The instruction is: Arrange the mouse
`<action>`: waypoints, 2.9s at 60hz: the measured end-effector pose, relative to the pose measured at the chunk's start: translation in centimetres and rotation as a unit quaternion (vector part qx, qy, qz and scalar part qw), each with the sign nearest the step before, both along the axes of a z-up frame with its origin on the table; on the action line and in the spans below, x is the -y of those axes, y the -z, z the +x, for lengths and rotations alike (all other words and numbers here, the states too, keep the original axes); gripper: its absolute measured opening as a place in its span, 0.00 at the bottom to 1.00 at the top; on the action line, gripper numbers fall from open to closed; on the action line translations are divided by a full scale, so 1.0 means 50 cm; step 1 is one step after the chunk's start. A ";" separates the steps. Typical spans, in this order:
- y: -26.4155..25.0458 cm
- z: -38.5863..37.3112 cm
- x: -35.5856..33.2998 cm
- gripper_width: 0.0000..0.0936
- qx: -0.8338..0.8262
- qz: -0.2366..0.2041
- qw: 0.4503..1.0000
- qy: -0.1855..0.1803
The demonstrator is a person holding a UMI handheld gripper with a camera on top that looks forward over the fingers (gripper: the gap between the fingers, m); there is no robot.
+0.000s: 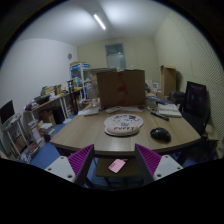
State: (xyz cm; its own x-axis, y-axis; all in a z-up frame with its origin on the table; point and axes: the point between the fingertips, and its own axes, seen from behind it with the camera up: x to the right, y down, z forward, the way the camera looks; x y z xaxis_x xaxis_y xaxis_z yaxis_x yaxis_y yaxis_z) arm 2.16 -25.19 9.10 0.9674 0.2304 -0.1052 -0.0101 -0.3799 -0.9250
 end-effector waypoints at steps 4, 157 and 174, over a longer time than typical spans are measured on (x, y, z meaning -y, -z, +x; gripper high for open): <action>0.017 -0.048 0.011 0.88 0.003 0.000 1.000 0.013; 0.194 -0.091 -0.671 0.81 0.037 -0.109 0.993 0.041; 0.095 -0.070 -0.526 0.89 0.033 -0.067 0.997 0.013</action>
